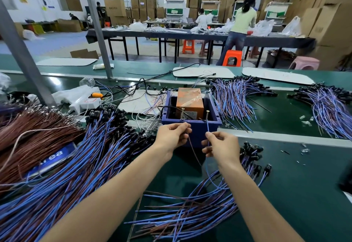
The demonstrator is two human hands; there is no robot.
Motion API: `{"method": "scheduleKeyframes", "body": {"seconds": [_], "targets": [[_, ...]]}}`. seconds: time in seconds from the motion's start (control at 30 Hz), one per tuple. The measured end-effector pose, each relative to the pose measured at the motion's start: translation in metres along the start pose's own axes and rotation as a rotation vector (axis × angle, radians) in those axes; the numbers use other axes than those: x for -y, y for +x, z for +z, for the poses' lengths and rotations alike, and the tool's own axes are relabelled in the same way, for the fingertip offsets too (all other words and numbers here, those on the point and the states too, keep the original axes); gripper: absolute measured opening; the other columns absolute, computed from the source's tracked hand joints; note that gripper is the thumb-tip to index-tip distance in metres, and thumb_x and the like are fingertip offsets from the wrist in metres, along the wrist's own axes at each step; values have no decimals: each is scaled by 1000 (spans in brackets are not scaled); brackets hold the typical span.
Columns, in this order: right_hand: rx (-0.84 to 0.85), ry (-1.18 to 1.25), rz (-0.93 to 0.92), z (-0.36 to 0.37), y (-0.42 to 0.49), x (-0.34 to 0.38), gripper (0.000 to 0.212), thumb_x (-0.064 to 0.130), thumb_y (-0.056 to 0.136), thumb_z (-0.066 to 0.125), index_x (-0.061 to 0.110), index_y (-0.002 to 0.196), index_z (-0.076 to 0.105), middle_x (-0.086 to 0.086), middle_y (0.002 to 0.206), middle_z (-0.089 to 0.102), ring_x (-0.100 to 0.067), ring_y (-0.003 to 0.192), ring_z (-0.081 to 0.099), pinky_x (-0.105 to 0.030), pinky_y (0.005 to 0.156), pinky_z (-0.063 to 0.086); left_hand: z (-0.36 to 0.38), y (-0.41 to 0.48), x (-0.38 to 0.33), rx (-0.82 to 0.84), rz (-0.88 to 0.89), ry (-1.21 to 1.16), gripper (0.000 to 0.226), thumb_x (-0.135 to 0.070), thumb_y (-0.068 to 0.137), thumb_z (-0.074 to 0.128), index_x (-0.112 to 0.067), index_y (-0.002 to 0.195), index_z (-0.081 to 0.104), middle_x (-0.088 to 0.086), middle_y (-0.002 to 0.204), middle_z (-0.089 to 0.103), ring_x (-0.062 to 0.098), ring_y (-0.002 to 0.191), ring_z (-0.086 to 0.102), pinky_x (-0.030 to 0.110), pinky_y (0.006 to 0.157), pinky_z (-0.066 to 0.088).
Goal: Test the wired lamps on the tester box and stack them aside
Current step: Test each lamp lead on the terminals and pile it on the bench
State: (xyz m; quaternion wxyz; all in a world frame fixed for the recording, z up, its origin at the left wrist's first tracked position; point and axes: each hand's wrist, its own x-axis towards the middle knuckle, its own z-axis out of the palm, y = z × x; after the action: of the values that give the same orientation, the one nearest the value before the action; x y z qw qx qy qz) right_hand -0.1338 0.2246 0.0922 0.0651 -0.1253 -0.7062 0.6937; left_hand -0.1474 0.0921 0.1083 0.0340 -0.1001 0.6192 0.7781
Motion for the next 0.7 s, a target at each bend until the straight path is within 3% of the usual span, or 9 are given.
{"method": "scheduleKeyframes", "body": {"seconds": [0.33,0.7], "targets": [[-11,-86,-38,3,2,0,22,8,91,60,9,70,64,-6,55,63,-10,33,51,-20,35,38,-6,11,4,-25,-49,15,16,-14,93,59,-10,81,69,-3,65,64,0,40,48,13,47,46],[-30,-91,-49,1,6,-4,22,12,90,62,12,69,67,-1,54,64,-10,35,46,-21,41,36,-14,15,3,-51,-69,34,17,-12,91,60,-7,77,70,-4,55,63,3,40,48,15,45,45]]}}
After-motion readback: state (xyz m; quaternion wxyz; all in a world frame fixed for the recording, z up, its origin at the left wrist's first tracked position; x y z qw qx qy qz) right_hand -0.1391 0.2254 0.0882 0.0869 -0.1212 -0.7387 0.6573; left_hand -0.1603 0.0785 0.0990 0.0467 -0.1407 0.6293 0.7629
